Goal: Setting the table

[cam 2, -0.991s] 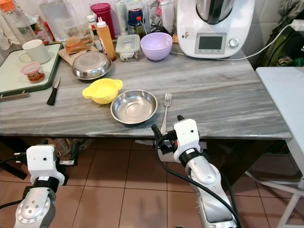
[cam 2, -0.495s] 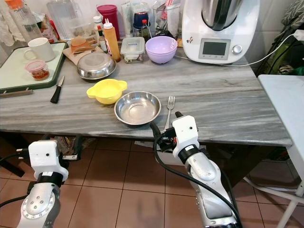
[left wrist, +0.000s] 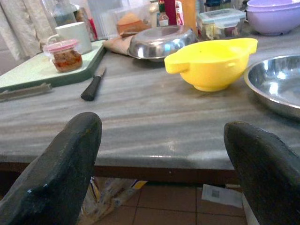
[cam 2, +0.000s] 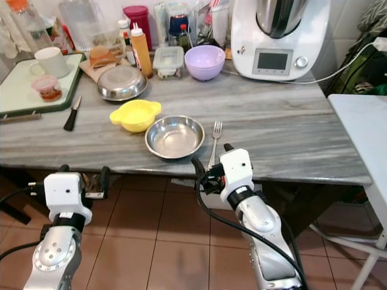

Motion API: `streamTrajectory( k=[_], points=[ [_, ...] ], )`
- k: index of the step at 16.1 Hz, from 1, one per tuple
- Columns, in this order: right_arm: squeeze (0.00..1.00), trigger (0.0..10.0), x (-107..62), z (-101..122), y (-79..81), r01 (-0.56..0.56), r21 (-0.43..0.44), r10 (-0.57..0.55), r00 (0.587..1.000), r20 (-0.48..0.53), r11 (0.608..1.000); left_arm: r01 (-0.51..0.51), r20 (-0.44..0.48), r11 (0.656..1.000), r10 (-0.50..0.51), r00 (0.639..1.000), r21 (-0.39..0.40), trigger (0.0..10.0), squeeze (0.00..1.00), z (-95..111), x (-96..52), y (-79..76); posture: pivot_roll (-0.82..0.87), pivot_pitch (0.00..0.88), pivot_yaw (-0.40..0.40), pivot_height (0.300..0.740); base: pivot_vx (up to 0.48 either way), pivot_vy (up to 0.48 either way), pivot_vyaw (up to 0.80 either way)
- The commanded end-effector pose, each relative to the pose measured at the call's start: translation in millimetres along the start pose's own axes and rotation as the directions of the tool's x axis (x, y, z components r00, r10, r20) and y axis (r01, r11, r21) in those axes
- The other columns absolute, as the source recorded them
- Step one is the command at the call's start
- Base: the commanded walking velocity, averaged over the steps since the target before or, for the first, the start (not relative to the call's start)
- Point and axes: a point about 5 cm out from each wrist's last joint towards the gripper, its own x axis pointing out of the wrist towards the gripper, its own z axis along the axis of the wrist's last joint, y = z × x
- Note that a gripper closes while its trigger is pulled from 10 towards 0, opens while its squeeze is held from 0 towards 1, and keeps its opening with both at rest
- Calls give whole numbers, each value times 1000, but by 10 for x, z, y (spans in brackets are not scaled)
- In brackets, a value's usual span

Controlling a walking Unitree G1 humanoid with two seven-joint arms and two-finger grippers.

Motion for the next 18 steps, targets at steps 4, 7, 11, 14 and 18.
streamTrajectory(
  k=[4,7,11,14,18],
  points=[
    [0,10000,8,-10,27,11,8,-11,1000,2,1000,11,-29,1000,-10,1000,27,10000,0,-50,11,9,-85,80,69,740,-308,0,0],
    [0,10000,4,-11,31,14,10,-14,1000,1,1000,14,-31,1000,-13,999,27,10000,0,-49,14,1,-85,83,70,740,-328,0,0],
    [0,10000,12,-17,45,21,18,-21,1000,1,1000,23,-30,999,-22,999,33,10000,0,-44,18,9,-81,84,77,740,-329,0,0],
    [0,10000,20,-20,53,24,23,-24,1000,2,999,34,-22,999,-34,999,33,10000,0,-30,31,2,-80,83,84,740,-285,0,0],
    [0,10000,14,-25,35,41,30,-41,999,1,999,65,-5,998,-65,998,-10,10000,0,-6,58,-35,-84,83,89,740,0,0,0]
  ],
)
